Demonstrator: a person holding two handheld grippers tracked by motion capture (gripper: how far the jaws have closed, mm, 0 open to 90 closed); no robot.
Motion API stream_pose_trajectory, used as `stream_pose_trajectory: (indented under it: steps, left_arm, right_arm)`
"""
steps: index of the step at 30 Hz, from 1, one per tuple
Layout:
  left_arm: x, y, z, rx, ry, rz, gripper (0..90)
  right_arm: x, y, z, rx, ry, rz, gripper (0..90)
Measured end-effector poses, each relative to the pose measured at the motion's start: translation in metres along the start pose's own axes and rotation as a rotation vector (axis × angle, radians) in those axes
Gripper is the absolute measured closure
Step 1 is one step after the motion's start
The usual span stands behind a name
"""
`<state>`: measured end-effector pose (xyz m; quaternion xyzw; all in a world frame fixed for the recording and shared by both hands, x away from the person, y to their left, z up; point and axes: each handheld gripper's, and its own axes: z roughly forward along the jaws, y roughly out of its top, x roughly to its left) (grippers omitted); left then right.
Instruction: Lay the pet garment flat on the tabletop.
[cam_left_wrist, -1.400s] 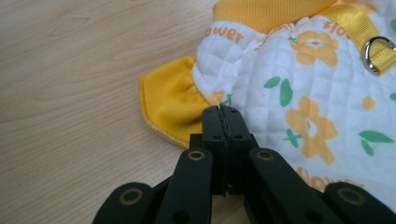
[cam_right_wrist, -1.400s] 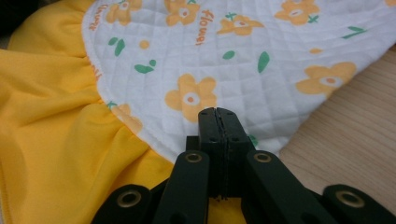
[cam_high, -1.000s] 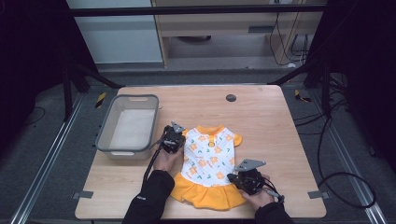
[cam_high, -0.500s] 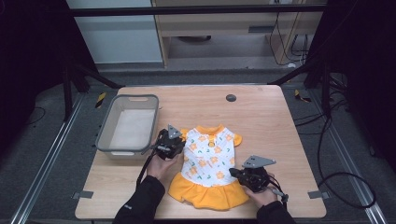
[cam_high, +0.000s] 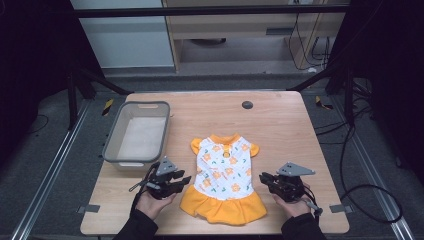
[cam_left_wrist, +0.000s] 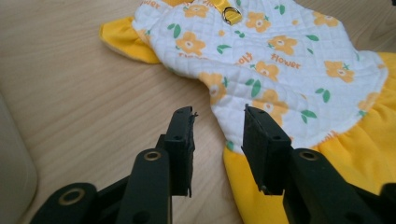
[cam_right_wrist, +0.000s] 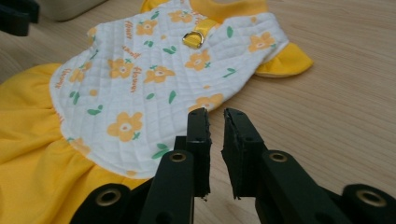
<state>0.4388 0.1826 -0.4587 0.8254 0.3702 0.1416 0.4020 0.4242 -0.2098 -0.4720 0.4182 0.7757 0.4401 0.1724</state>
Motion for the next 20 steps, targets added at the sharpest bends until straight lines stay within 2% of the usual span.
stream_pose_trajectory:
  steps: [3, 5, 10, 15, 20]
  left_arm:
    - [0.002, -0.011, -0.010, -0.003, 0.014, -0.004, 58.0]
    - [0.006, -0.019, -0.016, -0.001, 0.016, -0.023, 54.2]
    - [0.014, -0.037, -0.029, -0.008, 0.031, -0.053, 46.7]
    - [0.022, -0.049, -0.039, -0.013, 0.062, -0.043, 40.6]
    - [0.032, -0.058, -0.048, -0.024, 0.135, -0.045, 37.2]
  right_arm:
    - [-0.007, -0.001, -0.004, -0.005, -0.018, 0.013, 72.7]
    - [-0.012, -0.003, -0.006, -0.004, -0.038, 0.027, 66.7]
    - [-0.025, -0.007, -0.009, 0.005, -0.070, 0.061, 61.0]
    - [-0.033, -0.010, -0.010, 0.004, -0.109, 0.064, 53.6]
    - [-0.038, -0.011, -0.010, -0.007, -0.144, 0.066, 45.6]
